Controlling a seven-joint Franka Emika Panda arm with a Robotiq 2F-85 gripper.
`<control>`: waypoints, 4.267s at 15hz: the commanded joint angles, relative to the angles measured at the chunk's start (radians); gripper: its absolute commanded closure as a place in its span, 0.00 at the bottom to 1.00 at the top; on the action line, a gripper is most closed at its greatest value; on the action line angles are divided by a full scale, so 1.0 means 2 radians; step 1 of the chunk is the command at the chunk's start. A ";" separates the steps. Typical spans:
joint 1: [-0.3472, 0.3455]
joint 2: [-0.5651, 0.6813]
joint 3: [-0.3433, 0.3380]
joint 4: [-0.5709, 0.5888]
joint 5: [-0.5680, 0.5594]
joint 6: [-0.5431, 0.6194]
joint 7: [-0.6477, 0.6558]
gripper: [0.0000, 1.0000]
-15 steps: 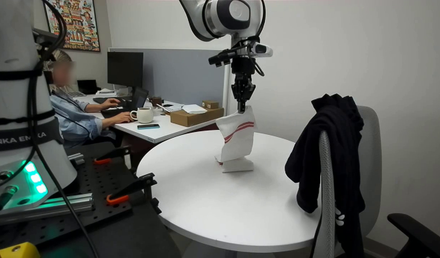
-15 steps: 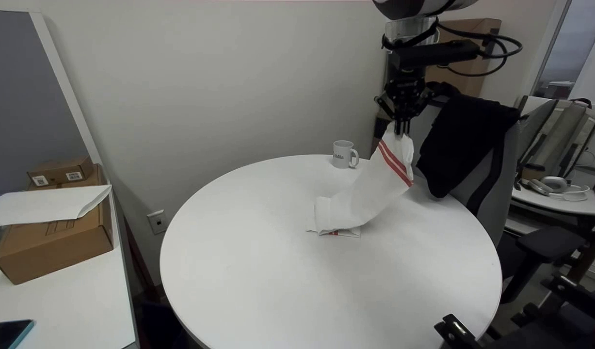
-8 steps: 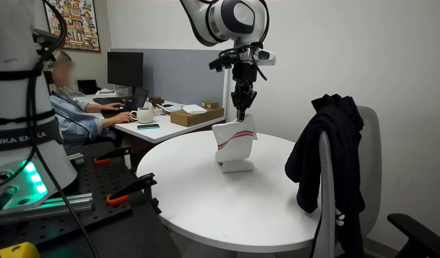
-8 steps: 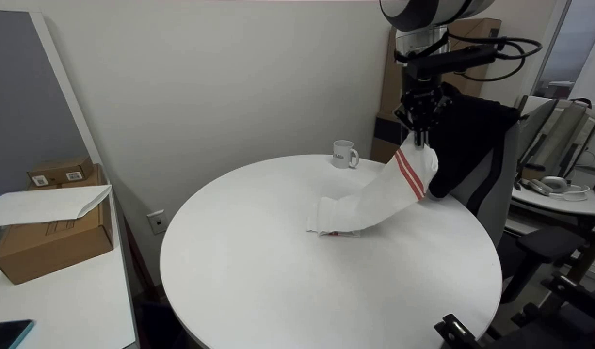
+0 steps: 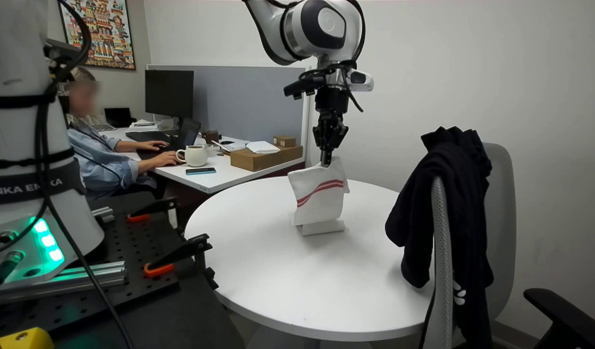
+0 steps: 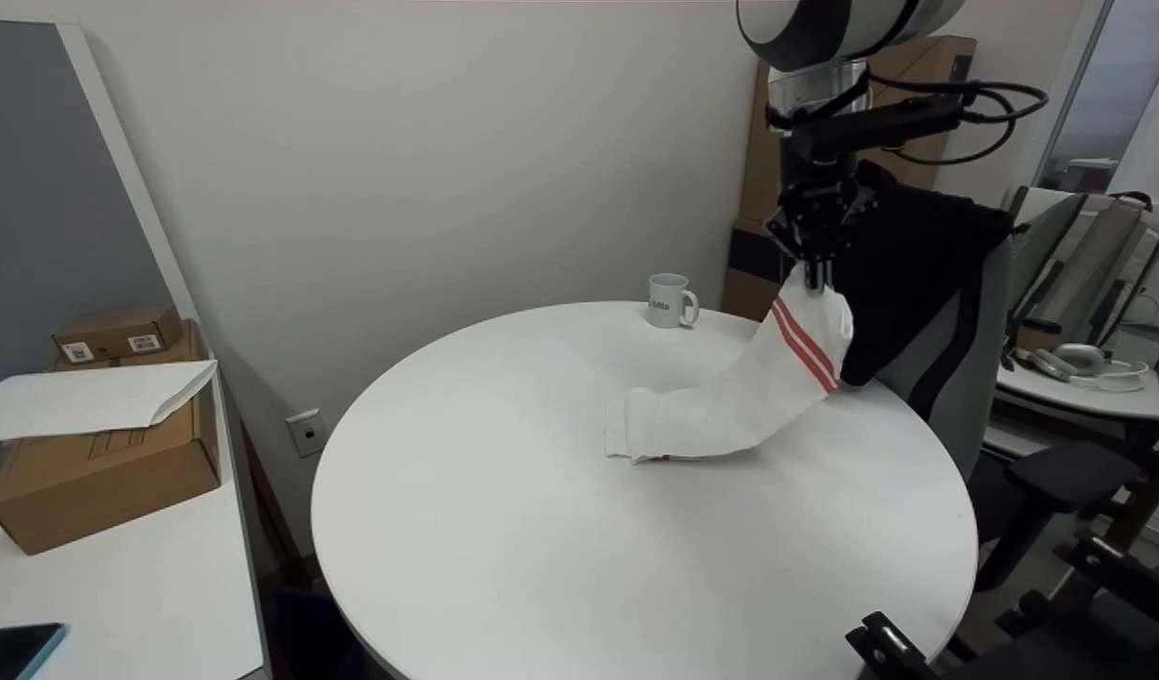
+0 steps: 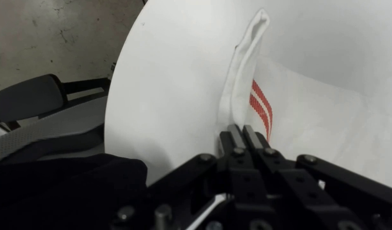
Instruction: Fold up the towel on the table.
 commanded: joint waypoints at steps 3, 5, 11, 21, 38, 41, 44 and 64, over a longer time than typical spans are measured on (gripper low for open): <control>0.031 0.007 0.036 0.013 0.008 -0.011 -0.015 0.99; 0.043 0.015 0.048 0.024 0.010 -0.014 -0.012 0.99; 0.070 0.052 0.065 0.081 0.012 -0.035 -0.005 0.99; 0.078 0.126 0.065 0.205 0.045 -0.089 0.021 0.99; 0.075 0.138 0.050 0.164 0.048 -0.043 -0.017 0.99; 0.072 0.122 0.041 0.121 0.029 0.008 -0.026 0.99; 0.069 0.121 0.027 0.097 0.005 0.042 -0.026 0.99; 0.064 0.034 0.001 -0.075 -0.056 0.082 -0.044 0.00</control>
